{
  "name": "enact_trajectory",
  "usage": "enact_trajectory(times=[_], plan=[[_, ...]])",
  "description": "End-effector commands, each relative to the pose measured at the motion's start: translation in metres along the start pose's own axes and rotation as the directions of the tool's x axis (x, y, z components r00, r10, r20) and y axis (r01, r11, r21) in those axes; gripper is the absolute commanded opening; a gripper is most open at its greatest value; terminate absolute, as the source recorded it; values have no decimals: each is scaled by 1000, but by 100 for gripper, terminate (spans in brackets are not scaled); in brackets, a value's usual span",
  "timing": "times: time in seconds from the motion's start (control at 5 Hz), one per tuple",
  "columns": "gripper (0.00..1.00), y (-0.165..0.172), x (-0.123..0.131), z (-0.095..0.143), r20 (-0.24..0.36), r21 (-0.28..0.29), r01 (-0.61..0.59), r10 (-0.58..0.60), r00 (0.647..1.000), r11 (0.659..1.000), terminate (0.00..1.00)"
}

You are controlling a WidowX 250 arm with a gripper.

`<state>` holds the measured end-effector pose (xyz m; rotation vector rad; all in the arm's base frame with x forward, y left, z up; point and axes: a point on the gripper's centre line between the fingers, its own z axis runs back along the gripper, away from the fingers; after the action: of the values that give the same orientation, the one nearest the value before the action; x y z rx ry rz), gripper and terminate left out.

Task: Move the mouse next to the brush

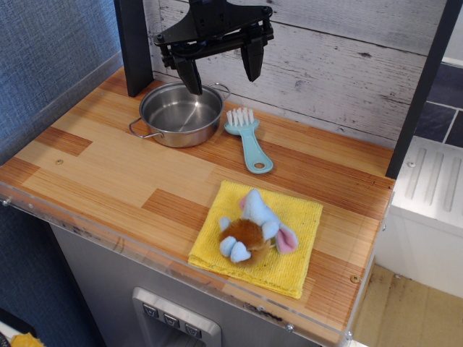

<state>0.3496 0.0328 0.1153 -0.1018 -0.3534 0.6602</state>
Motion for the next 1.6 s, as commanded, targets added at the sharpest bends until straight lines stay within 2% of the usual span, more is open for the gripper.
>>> enact_trajectory(times=[0.0, 0.2, 0.4, 0.8, 1.0, 1.2, 1.4], plan=[[100, 0, 0, 0, 0, 0, 0, 0, 1000, 1000, 0], [100, -21, -25, -4, -35, -39, 150, -151, 988, 988, 0], [100, -27, -48, -6, -66, -108, 230, -237, 969, 967, 0], [100, -22, -99, -7, -98, -175, 374, -394, 914, 911, 0], [100, -14, -118, -13, -122, -167, 409, -431, 894, 897, 0], [100, -8, -134, -28, -163, -105, 446, -458, 874, 889, 0], [100, -4, -140, -37, -176, -80, 464, -470, 865, 882, 0]])
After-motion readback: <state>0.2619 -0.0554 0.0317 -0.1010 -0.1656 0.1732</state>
